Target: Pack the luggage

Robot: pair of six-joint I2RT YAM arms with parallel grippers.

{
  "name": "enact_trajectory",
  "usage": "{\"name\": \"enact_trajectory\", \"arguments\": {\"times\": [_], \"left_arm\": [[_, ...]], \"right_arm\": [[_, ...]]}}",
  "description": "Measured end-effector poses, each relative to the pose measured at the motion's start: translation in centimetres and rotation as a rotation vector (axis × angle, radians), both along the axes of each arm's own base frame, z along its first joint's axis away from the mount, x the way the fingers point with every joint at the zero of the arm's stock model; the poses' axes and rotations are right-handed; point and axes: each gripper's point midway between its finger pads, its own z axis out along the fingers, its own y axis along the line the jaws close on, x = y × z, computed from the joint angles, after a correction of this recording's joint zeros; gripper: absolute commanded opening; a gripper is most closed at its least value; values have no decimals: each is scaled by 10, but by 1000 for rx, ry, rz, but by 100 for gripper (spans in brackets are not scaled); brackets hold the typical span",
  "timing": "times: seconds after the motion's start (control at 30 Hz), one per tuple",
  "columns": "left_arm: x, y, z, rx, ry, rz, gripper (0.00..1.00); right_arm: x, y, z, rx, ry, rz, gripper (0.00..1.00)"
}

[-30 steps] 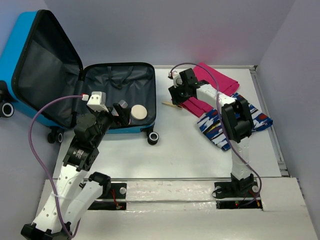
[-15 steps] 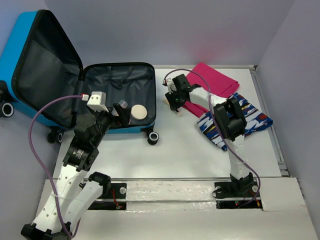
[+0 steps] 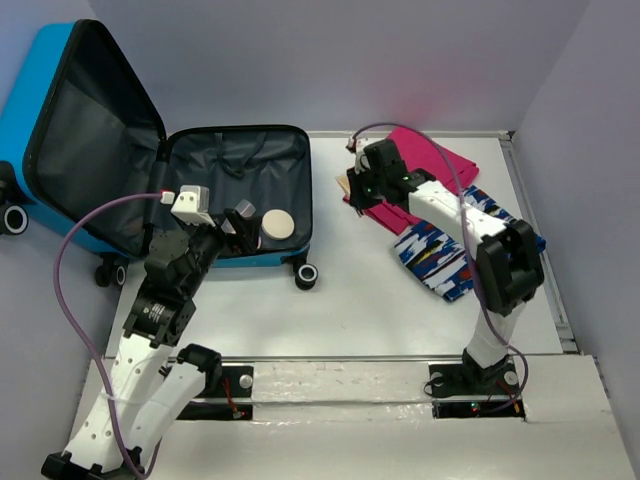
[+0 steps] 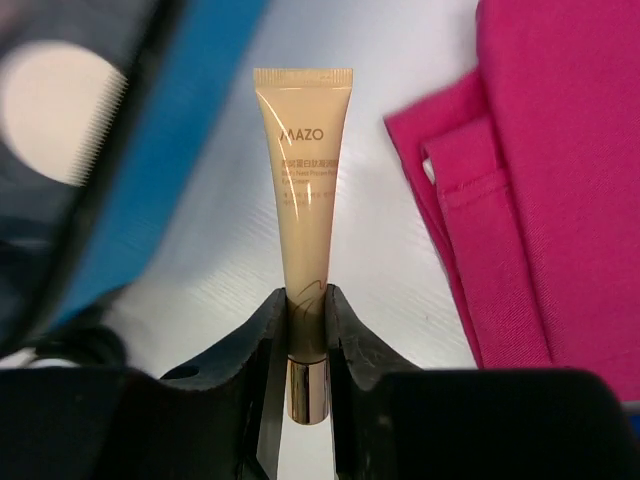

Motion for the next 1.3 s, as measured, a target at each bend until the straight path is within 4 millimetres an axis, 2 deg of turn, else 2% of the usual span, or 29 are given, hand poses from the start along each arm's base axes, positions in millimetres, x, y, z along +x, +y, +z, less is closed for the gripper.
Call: {"name": "enact_trajectory", "arguments": {"times": [0.03,0.07,0.1,0.13,0.17,0.27,0.3,0.37,0.4,0.43,0.47,0.53,0.6,0.67,0.7,0.77,0.87,0.93,0.97,1.0,1.03,1.07,1.1,1.2,1.27,1.3], "left_arm": [[0,0,0,0,-1,-1,99],[0,0,0,-1,-1,-1,99],[-1,0,1,-1,-3,-1,99],[-1,0,1,-2,-5,-1,99],[-1,1,2,-3,-6,2,99],[-2,6,6,-11,-22,30,99],[-3,8,7,-16,-25,42,99],[-4,14,11,-27,-38,73,99],[-4,15,11,-27,-40,78,99],[-4,17,13,-31,-44,85,99],[-4,17,14,-33,-48,90,99],[-4,18,13,-33,-46,93,99],[-3,17,12,-33,-39,92,99],[-2,15,9,-32,-28,84,99],[-1,14,8,-34,-24,80,99],[-1,11,6,-40,-16,68,99],[1,1,2,-55,4,24,99],[2,-11,1,-73,17,-33,99],[3,-19,-1,-85,32,-70,99],[4,-29,-3,-100,46,-108,99],[5,-36,-4,-111,58,-135,99],[4,-47,-7,-118,73,-167,99],[2,-60,-12,-122,96,-207,99],[-13,-120,-26,-99,177,-347,99],[-25,-166,-36,-61,222,-429,99],[-32,-187,-42,-41,245,-474,99]], "right_arm": [[-1,2,28,49,-45,-12,13],[-2,6,43,80,-69,-18,13],[-4,13,73,140,-122,-18,13],[-8,21,93,182,-154,-13,13],[-9,29,110,226,-180,-14,13],[-21,77,140,349,-205,36,15],[-23,90,141,378,-192,45,17],[-26,126,137,427,-159,72,47],[-25,145,131,448,-138,77,75],[-23,158,121,452,-113,78,83],[-24,173,109,460,-80,76,85],[-26,185,91,456,-42,74,85],[-29,188,72,435,2,57,85],[-28,185,69,429,9,37,82],[-27,180,69,426,2,21,81],[-29,160,82,428,-21,-19,78],[-38,110,106,435,-79,-102,75],[-45,65,122,450,-136,-183,74],[-48,30,136,460,-182,-255,73],[-50,5,147,472,-221,-308,73],[-51,-32,156,485,-275,-393,71],[-53,-44,161,489,-297,-421,71],[-58,-80,165,492,-343,-509,71],[-78,-150,163,487,-411,-674,76],[-91,-187,157,462,-441,-782,83],[-95,-197,155,455,-447,-815,84]]}}
